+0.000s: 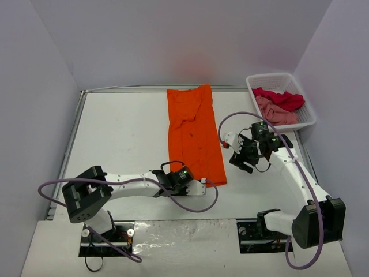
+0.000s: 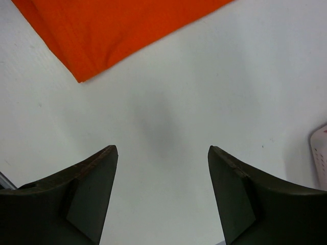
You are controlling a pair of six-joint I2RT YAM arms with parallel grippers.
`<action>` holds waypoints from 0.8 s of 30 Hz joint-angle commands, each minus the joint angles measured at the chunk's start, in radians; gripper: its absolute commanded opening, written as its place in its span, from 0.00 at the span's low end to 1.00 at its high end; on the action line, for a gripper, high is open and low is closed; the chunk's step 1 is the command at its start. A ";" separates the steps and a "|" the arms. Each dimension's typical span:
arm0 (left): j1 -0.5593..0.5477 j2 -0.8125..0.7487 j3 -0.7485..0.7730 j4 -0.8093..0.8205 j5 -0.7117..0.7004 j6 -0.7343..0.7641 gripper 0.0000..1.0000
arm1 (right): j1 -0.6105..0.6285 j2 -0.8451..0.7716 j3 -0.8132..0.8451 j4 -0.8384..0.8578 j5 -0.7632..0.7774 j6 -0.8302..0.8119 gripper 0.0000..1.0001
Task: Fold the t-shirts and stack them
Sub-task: Grab the bottom of the folded rectangular tshirt with both arms
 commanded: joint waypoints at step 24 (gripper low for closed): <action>0.177 -0.097 0.110 -0.152 0.216 -0.032 0.02 | 0.224 0.004 -0.218 0.205 -0.074 0.096 0.67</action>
